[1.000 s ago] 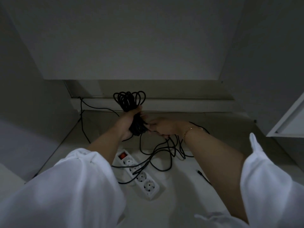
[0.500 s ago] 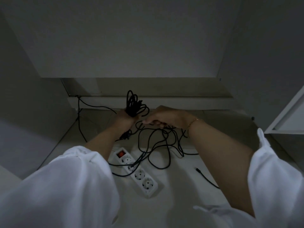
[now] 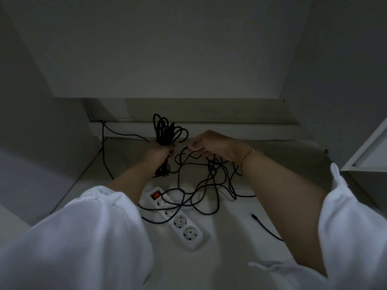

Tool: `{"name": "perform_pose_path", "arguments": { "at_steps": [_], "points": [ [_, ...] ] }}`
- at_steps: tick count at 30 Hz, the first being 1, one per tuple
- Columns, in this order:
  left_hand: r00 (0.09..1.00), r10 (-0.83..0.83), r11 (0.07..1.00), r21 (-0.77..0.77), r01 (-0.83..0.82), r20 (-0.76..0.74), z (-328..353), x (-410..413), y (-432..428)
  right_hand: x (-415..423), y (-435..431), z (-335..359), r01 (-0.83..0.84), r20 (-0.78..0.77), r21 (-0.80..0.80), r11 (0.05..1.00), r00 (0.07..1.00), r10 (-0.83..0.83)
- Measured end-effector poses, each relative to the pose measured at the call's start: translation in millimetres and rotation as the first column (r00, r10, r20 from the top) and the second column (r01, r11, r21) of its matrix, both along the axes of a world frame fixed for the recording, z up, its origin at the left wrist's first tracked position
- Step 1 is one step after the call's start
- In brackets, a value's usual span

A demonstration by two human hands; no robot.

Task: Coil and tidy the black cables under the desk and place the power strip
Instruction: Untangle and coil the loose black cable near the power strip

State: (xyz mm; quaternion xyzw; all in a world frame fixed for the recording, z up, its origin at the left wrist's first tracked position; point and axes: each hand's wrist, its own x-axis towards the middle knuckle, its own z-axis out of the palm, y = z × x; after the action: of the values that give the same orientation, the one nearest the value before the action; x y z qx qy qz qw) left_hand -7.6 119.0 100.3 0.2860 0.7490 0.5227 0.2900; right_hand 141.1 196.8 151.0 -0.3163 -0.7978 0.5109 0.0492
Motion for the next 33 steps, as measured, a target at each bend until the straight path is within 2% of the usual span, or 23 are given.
{"name": "perform_pose_path", "arguments": {
  "at_steps": [3, 7, 11, 14, 18, 23, 28, 33],
  "points": [
    [0.995, -0.05, 0.997, 0.063, 0.045, 0.084, 4, 6, 1, -1, 0, 1, -0.029, 0.108, 0.108, 0.994, 0.994, 0.017],
    [0.973, -0.093, 0.989, 0.136, 0.065, 0.212, 10, 20, 2, -10, -5, 3, -0.049, 0.145, 0.17, 0.984, 0.989, 0.024],
    [0.965, -0.13, 0.986, 0.131, 0.102, 0.226, 15, 26, 1, -15, -2, 3, 0.012, 0.138, 0.286, 0.958, 0.989, -0.054],
    [0.962, -0.174, 0.984, 0.073, 0.162, 0.21, 13, 32, 1, -12, 3, 4, 0.07, 0.076, 0.296, 0.952, 0.992, -0.097],
    [0.913, -0.191, 0.98, 0.122, 0.157, 0.36, 10, 33, 0, -10, 2, 5, 0.114, 0.008, 0.296, 0.948, 0.993, -0.121],
    [0.856, -0.203, 0.972, 0.204, 0.117, 0.476, 12, 33, -2, -14, -1, 5, 0.072, 0.018, 0.311, 0.948, 0.996, -0.082],
    [0.847, -0.219, 0.966, 0.23, 0.118, 0.484, 13, 33, 1, -18, 2, 1, 0.136, -0.006, 0.32, 0.938, 0.99, -0.141],
    [0.872, -0.217, 0.964, 0.238, 0.12, 0.438, 15, 33, 3, -20, 2, 1, 0.225, -0.029, 0.411, 0.883, 0.972, -0.234]
  ]
}}
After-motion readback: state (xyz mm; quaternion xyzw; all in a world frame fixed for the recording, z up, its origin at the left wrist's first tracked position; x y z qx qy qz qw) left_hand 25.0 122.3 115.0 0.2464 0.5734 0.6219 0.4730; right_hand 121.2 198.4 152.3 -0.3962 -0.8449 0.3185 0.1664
